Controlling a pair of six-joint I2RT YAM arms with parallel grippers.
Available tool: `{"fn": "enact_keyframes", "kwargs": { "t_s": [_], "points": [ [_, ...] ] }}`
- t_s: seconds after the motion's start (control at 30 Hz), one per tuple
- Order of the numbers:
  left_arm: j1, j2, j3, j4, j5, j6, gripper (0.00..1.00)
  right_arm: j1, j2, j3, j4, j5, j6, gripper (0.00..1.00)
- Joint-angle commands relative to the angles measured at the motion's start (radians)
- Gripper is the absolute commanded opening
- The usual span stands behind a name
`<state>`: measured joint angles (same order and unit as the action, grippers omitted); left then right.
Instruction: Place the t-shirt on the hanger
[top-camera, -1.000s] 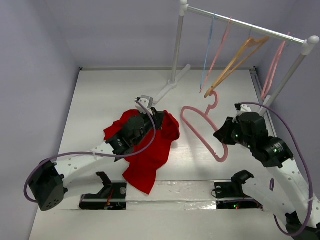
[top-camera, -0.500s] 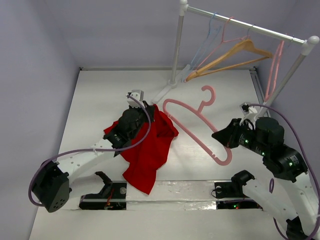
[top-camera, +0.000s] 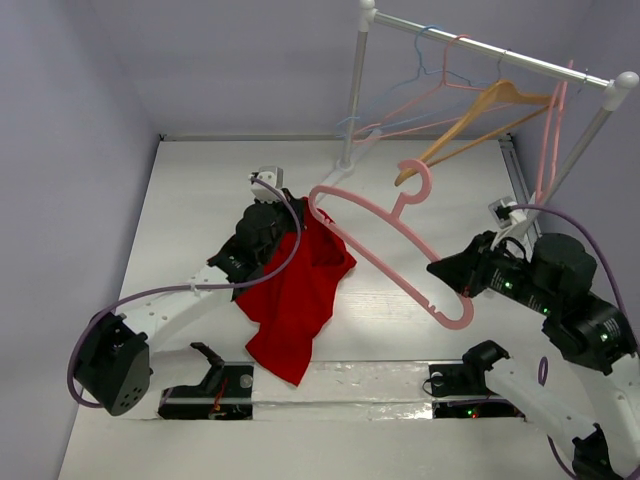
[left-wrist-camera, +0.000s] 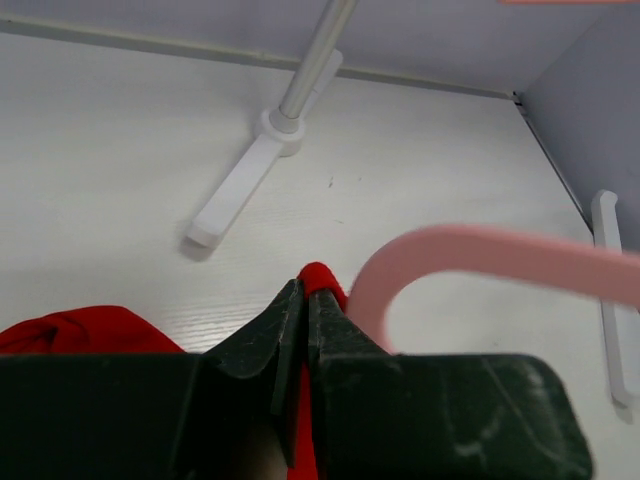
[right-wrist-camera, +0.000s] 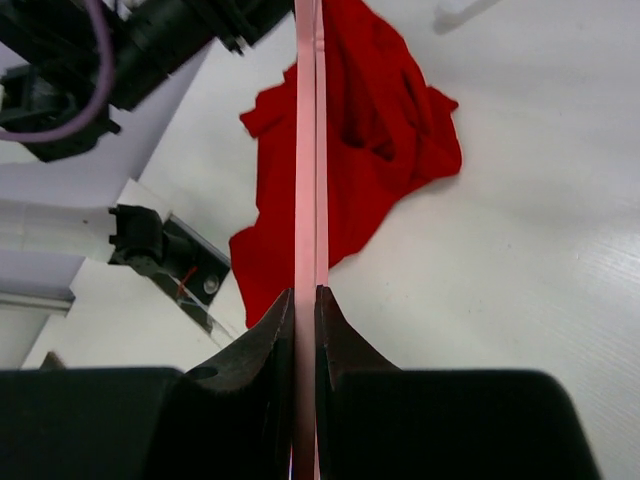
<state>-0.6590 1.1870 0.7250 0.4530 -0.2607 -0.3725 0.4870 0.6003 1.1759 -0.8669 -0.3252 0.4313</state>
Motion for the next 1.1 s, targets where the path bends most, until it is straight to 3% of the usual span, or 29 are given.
{"fn": "enact_keyframes", "kwargs": {
  "t_s": [0.0, 0.47, 0.87, 1.0, 1.07],
  "points": [
    [0.006, -0.017, 0.054, 0.058, 0.023, 0.0, 0.0, 0.009, 0.019, -0.059, 0.051, -0.04, -0.029, 0.0],
    [-0.016, -0.092, 0.043, 0.024, 0.069, -0.014, 0.0, 0.048, 0.096, -0.13, 0.14, 0.107, -0.077, 0.0],
    [-0.083, -0.242, 0.083, -0.123, 0.049, -0.009, 0.0, 0.585, 0.253, -0.169, 0.48, 0.651, -0.065, 0.0],
    [-0.128, -0.3, 0.112, -0.189, 0.022, -0.031, 0.0, 0.679, 0.311, -0.231, 0.641, 0.909, -0.063, 0.0],
    [-0.14, -0.331, 0.117, -0.209, -0.001, -0.039, 0.0, 0.679, 0.352, -0.265, 0.76, 0.945, -0.051, 0.0]
  ]
}}
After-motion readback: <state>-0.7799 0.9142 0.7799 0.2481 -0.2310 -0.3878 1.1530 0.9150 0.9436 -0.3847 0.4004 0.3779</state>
